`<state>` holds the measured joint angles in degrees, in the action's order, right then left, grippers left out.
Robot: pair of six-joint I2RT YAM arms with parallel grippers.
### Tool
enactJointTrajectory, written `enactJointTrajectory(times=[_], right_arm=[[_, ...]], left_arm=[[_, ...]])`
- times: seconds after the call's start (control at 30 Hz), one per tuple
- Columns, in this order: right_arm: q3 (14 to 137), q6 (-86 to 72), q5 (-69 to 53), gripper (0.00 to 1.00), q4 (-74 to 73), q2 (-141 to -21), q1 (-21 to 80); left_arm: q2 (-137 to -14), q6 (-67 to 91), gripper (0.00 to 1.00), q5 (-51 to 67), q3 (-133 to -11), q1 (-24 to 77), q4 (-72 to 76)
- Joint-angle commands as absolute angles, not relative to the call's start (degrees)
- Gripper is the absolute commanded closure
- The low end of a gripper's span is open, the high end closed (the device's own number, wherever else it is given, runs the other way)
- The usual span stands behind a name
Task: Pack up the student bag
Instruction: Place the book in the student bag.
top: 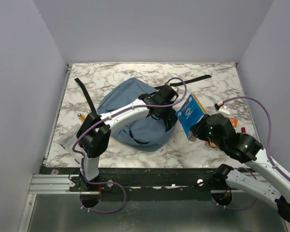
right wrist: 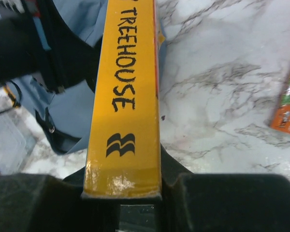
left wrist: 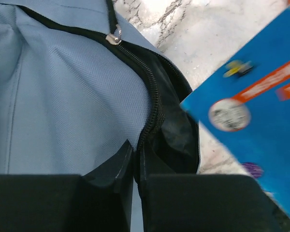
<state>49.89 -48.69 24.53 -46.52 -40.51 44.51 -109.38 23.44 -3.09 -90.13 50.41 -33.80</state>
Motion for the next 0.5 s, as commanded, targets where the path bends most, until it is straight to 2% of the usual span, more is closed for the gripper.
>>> enactJointTrajectory(times=[0.0, 0.2, 0.47], right_arm=[[48.43, -49.12, 13.75, 1.0, -37.41, -40.9, 44.33], [47.2, -53.81, 5.04, 1.0, -34.96, -42.64, 44.32], [42.29, -60.91, -7.16, 1.0, -29.09, -44.48, 44.37]], left_arm=[[-103.9, 18.02, 0.93, 7.5, -91.57, 47.35, -37.76], [-103.45, 14.65, 1.0, 15.56, -96.71, 45.14, -44.05], [-102.47, 12.65, 1.0, 17.05, -102.13, 44.32, -48.43]])
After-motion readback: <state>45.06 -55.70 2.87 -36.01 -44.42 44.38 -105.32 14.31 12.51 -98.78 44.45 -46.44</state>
